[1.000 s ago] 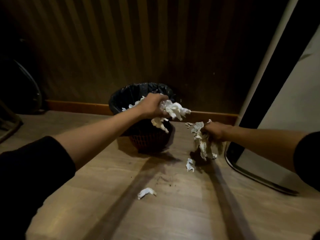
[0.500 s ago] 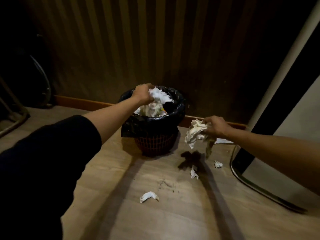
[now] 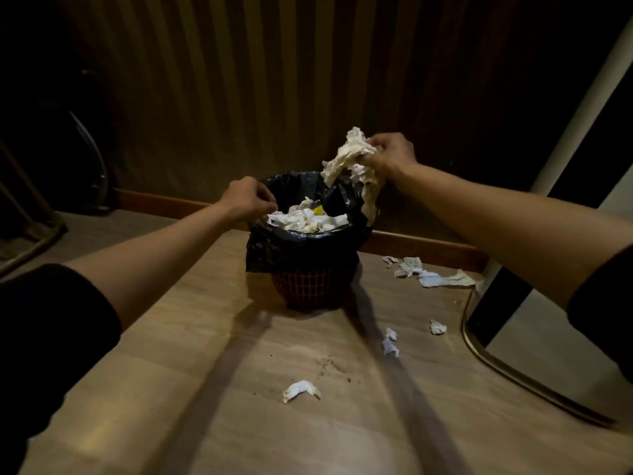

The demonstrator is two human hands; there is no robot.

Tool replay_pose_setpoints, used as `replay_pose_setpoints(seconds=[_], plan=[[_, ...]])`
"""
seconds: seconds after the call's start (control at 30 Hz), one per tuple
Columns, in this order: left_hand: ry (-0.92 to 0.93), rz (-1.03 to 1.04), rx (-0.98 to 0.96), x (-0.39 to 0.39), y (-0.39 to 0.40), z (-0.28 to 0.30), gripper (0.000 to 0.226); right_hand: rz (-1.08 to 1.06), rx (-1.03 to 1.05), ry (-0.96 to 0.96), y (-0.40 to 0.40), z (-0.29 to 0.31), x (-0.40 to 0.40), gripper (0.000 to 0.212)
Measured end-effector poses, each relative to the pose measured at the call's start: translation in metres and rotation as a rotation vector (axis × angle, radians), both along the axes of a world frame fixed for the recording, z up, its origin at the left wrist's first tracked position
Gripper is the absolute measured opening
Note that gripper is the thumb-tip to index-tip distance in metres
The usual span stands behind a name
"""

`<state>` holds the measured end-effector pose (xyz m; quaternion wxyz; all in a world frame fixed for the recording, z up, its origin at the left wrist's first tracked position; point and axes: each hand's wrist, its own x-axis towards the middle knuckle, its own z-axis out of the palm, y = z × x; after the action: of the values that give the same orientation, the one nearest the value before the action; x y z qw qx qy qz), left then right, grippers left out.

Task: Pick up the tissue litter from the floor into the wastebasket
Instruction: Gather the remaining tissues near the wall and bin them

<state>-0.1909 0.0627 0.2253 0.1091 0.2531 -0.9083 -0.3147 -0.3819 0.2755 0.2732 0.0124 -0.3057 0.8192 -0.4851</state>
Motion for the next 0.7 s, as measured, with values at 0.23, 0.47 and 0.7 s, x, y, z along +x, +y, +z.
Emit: replay_pose_setpoints(seconds=[0.23, 0.47, 0.7], plan=[[-0.074, -0.008, -0.069, 0.035, -0.003, -0.001, 0.018, 0.141, 0.093, -0.093, -0.052, -0.020, 0.009, 0.034], [-0.285, -0.184, -0.120, 0.048, 0.010, -0.024, 0.015, 0.153, 0.146, -0.144, -0.051, -0.028, 0.007, 0.056], [-0.437, -0.313, -0.095, 0.033, 0.026, -0.056, 0.016, 0.031, 0.170, -0.029, -0.011, -0.051, -0.006, 0.029]])
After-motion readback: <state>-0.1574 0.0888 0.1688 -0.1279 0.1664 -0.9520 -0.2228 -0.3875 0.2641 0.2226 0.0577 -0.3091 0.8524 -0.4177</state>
